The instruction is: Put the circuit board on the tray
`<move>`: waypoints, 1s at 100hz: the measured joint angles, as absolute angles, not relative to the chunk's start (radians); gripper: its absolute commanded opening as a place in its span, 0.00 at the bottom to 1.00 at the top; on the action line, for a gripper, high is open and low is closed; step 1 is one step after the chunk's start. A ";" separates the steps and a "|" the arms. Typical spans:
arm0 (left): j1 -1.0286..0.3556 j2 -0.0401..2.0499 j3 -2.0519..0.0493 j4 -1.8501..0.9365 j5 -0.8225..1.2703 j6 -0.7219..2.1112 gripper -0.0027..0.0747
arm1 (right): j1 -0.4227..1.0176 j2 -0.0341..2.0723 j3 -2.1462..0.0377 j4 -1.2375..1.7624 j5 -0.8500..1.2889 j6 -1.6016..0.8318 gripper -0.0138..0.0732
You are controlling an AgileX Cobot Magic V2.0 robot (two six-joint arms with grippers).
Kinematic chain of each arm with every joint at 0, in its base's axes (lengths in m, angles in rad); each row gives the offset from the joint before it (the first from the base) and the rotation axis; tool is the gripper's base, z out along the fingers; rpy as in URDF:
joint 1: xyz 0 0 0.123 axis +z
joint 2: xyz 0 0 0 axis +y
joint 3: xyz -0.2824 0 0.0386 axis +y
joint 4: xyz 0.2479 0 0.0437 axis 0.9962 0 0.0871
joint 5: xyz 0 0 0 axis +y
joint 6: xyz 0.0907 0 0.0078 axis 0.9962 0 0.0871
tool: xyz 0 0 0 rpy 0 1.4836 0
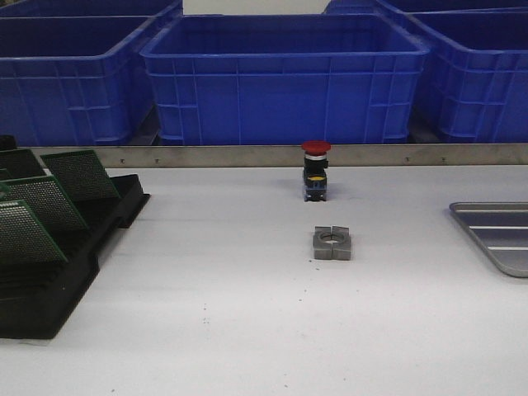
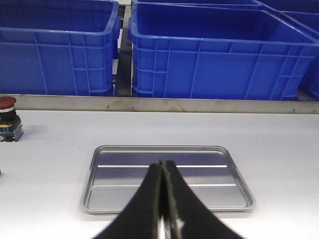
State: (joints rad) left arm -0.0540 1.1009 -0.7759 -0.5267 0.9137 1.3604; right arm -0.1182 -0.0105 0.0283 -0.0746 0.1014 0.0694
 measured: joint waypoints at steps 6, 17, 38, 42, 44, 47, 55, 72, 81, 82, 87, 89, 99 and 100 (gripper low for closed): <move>-0.072 1.101 -0.776 -0.592 0.931 1.365 0.01 | -0.118 -0.011 0.028 -0.075 0.101 0.069 0.09; -0.136 1.101 -0.776 -0.703 0.934 1.367 0.01 | -0.118 -0.011 0.028 -0.075 0.101 0.069 0.09; -0.304 1.146 -0.776 -0.952 0.884 1.369 0.01 | -0.118 -0.011 0.028 -0.075 0.101 0.069 0.09; -0.334 1.164 -0.776 -1.004 0.875 1.369 0.01 | -0.118 -0.011 0.028 -0.075 0.101 0.069 0.09; -0.351 1.170 -0.776 -1.027 0.867 1.369 0.01 | -0.118 -0.011 0.028 -0.075 0.101 0.069 0.09; -0.374 1.186 -0.776 -1.055 0.857 1.369 0.01 | -0.118 -0.011 0.028 -0.075 0.101 0.069 0.09; -0.437 1.226 -0.779 -1.120 0.830 1.369 0.01 | -0.118 -0.011 0.028 -0.075 0.101 0.069 0.09; -0.518 1.303 -0.778 -1.177 0.807 1.369 0.01 | -0.118 -0.011 0.028 -0.075 0.101 0.069 0.09; -0.533 1.329 -0.778 -1.182 0.802 1.369 0.01 | -0.118 -0.011 0.028 -0.075 0.099 0.069 0.09; -0.533 1.331 -0.778 -1.182 0.802 1.369 0.01 | -0.118 -0.011 0.028 -0.075 0.098 0.069 0.09; -0.536 1.338 -0.778 -1.183 0.799 1.369 0.01 | -0.118 -0.011 0.028 -0.075 0.097 0.069 0.09; -0.536 1.338 -0.778 -1.183 0.798 1.369 0.01 | -0.118 -0.011 0.028 -0.073 0.095 0.069 0.09; -0.536 1.338 -0.778 -1.185 0.798 1.369 0.01 | -0.118 -0.011 0.028 -0.045 0.085 0.082 0.09; -0.536 1.338 -0.778 -1.185 0.798 1.369 0.01 | -0.118 -0.011 0.028 -0.038 0.085 0.083 0.09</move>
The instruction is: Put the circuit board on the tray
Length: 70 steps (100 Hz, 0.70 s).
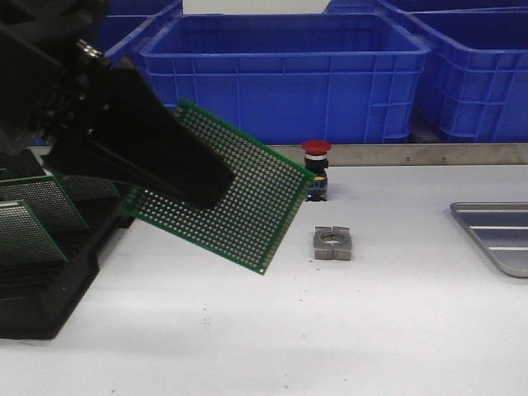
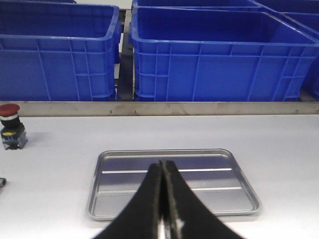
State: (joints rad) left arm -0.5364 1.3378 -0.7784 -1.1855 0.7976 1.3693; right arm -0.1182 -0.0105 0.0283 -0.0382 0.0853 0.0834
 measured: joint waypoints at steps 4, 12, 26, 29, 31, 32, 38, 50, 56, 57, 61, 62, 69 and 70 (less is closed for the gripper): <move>-0.536 1.338 -0.778 -1.187 0.798 1.369 0.01 | -0.118 -0.011 0.028 -0.021 0.091 0.086 0.09; -0.536 1.338 -0.778 -1.187 0.798 1.369 0.01 | -0.118 -0.011 -0.001 0.000 0.172 0.090 0.09; -0.536 1.338 -0.778 -1.187 0.795 1.369 0.01 | -0.118 0.026 -0.131 0.011 0.338 0.088 0.09; -0.536 1.338 -0.778 -1.187 0.795 1.369 0.01 | -0.118 0.045 -0.168 0.011 0.375 0.086 0.09; -0.536 1.338 -0.778 -1.187 0.795 1.369 0.01 | -0.118 0.061 -0.190 0.011 0.390 0.086 0.09; -0.536 1.338 -0.778 -1.187 0.795 1.369 0.01 | -0.118 0.067 -0.198 0.012 0.406 0.084 0.09; -0.536 1.338 -0.778 -1.187 0.795 1.369 0.01 | -0.118 0.124 -0.265 0.014 0.476 0.081 0.09; -0.536 1.338 -0.778 -1.187 0.795 1.369 0.01 | -0.118 0.257 -0.379 0.018 0.649 0.081 0.09; -0.536 1.338 -0.778 -1.187 0.795 1.369 0.01 | -0.116 0.331 -0.421 0.035 0.710 0.081 0.09; -0.536 1.338 -0.778 -1.187 0.795 1.369 0.01 | -0.115 0.339 -0.430 0.038 0.721 0.081 0.09; -0.536 1.338 -0.778 -1.187 0.795 1.369 0.01 | -0.105 0.385 -0.451 0.061 0.741 0.079 0.09; -0.536 1.338 -0.778 -1.187 0.795 1.369 0.01 | -0.103 0.392 -0.458 0.066 0.747 0.080 0.09; -0.536 1.338 -0.778 -1.187 0.795 1.369 0.01 | -0.080 0.465 -0.491 0.131 0.759 0.054 0.11; -0.536 1.338 -0.778 -1.187 0.795 1.369 0.01 | -0.075 0.479 -0.494 0.148 0.759 0.045 0.12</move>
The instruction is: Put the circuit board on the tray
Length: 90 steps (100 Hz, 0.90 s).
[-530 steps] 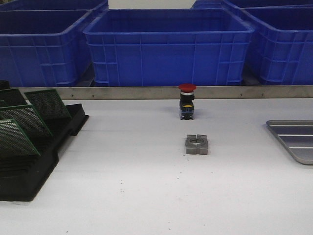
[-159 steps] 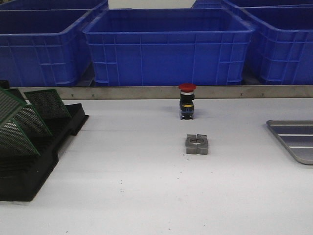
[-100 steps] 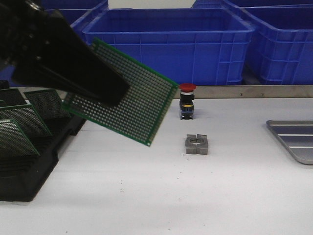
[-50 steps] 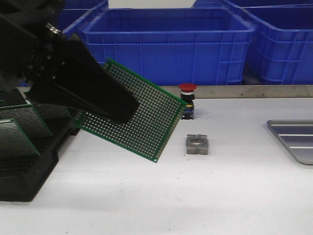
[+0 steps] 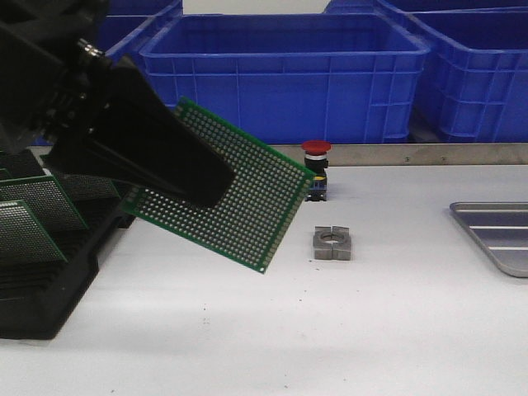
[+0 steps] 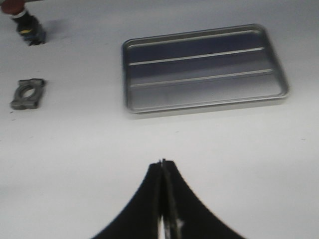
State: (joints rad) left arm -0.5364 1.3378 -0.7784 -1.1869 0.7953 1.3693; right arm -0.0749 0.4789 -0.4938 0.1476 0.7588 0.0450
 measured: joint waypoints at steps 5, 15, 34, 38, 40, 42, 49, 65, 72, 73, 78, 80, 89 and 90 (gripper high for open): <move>-0.536 1.338 -0.778 -1.187 0.795 1.369 0.01 | -0.056 0.529 -0.507 0.211 0.759 0.000 0.15; -0.536 1.338 -0.778 -1.187 0.795 1.369 0.01 | -0.014 0.624 -0.519 0.370 0.759 -0.150 0.28; -0.536 1.338 -0.778 -1.187 0.795 1.369 0.01 | 0.079 0.784 -0.518 0.738 0.761 -0.587 0.61; -0.536 1.338 -0.778 -1.187 0.795 1.369 0.01 | 0.101 0.816 -0.518 0.811 0.763 -0.702 0.65; -0.536 1.338 -0.778 -1.187 0.795 1.369 0.01 | 0.112 0.831 -0.518 0.846 0.763 -0.759 0.66; -0.536 1.338 -0.778 -1.187 0.795 1.369 0.01 | 0.123 0.847 -0.518 0.879 0.765 -0.815 0.67; -0.536 1.338 -0.778 -1.187 0.795 1.369 0.01 | 0.160 0.901 -0.518 0.982 0.765 -0.995 0.66; -0.536 1.338 -0.778 -1.187 0.795 1.369 0.01 | 0.250 1.014 -0.518 1.197 0.756 -1.372 0.66; -0.536 1.338 -0.778 -1.187 0.795 1.369 0.01 | 0.289 1.060 -0.519 1.268 0.749 -1.520 0.66; -0.536 1.338 -0.778 -1.187 0.795 1.369 0.01 | 0.292 1.064 -0.519 1.274 0.747 -1.534 0.66; -0.536 1.338 -0.778 -1.192 0.795 1.369 0.01 | 0.318 1.097 -0.523 1.308 0.745 -1.615 0.66; -0.536 1.338 -0.778 -1.194 0.795 1.369 0.01 | 0.328 1.111 -0.525 1.320 0.743 -1.641 0.66; -0.536 1.338 -0.778 -1.202 0.795 1.369 0.01 | 0.369 1.174 -0.546 1.363 0.739 -1.699 0.66; -0.536 1.338 -0.778 -1.202 0.795 1.369 0.01 | 0.372 1.178 -0.551 1.366 0.739 -1.701 0.66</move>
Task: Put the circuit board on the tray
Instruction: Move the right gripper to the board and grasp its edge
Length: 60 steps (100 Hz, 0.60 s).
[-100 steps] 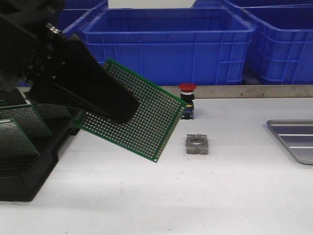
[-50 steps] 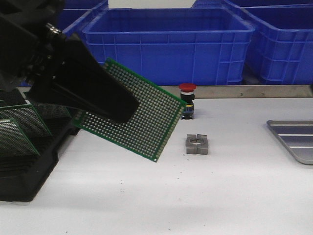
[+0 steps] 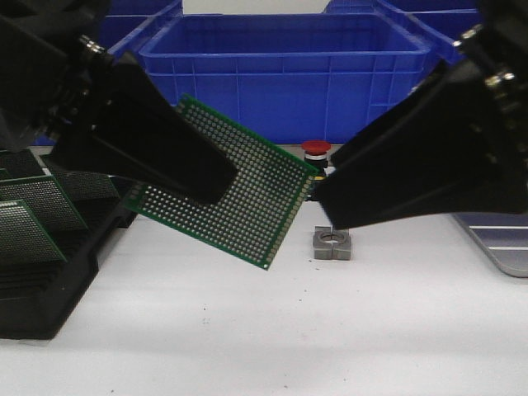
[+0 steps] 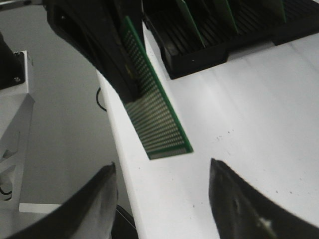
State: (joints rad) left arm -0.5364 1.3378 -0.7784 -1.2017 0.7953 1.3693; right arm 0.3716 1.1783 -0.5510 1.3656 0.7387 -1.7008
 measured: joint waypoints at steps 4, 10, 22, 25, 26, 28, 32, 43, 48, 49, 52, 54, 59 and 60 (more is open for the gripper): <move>-0.536 1.338 -0.778 -1.206 0.795 1.369 0.01 | 0.385 1.208 -0.567 1.379 0.739 -1.708 0.66; -0.536 1.338 -0.778 -1.207 0.795 1.369 0.01 | 0.401 1.251 -0.592 1.388 0.737 -1.717 0.66; -0.536 1.338 -0.778 -1.211 0.795 1.369 0.01 | 0.407 1.329 -0.643 1.400 0.739 -1.719 0.66; -0.536 1.338 -0.778 -1.211 0.795 1.369 0.01 | 0.409 1.345 -0.655 1.400 0.745 -1.721 0.64; -0.536 1.338 -0.778 -1.211 0.795 1.369 0.01 | 0.409 1.348 -0.657 1.400 0.750 -1.721 0.64; -0.536 1.338 -0.778 -1.211 0.795 1.369 0.01 | 0.409 1.359 -0.663 1.401 0.758 -1.721 0.62; -0.536 1.338 -0.778 -1.214 0.795 1.369 0.01 | 0.409 1.376 -0.672 1.401 0.776 -1.721 0.55; -0.536 1.338 -0.778 -1.216 0.795 1.369 0.01 | 0.410 1.400 -0.681 1.402 0.833 -1.722 0.29; -0.536 1.338 -0.778 -1.216 0.795 1.369 0.01 | 0.410 1.401 -0.681 1.402 0.839 -1.722 0.17; -0.536 1.338 -0.778 -1.216 0.798 1.369 0.01 | 0.410 1.401 -0.681 1.402 0.842 -1.722 0.15; -0.536 1.338 -0.778 -1.211 0.798 1.374 0.01 | 0.410 1.401 -0.681 1.397 0.845 -1.722 0.07; -0.536 1.338 -0.778 -1.209 0.798 1.377 0.01 | 0.410 1.401 -0.681 1.394 0.851 -1.724 0.08; -0.536 1.338 -0.778 -1.199 0.800 1.389 0.01 | 0.410 1.401 -0.681 1.382 0.863 -1.731 0.09; -0.536 1.338 -0.778 -1.200 0.799 1.389 0.01 | 0.410 1.401 -0.681 1.383 0.863 -1.732 0.08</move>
State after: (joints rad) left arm -0.5364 1.3378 -0.7784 -1.1998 0.7993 1.3893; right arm 0.4097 1.4005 -0.6815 1.3827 0.8632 -1.7325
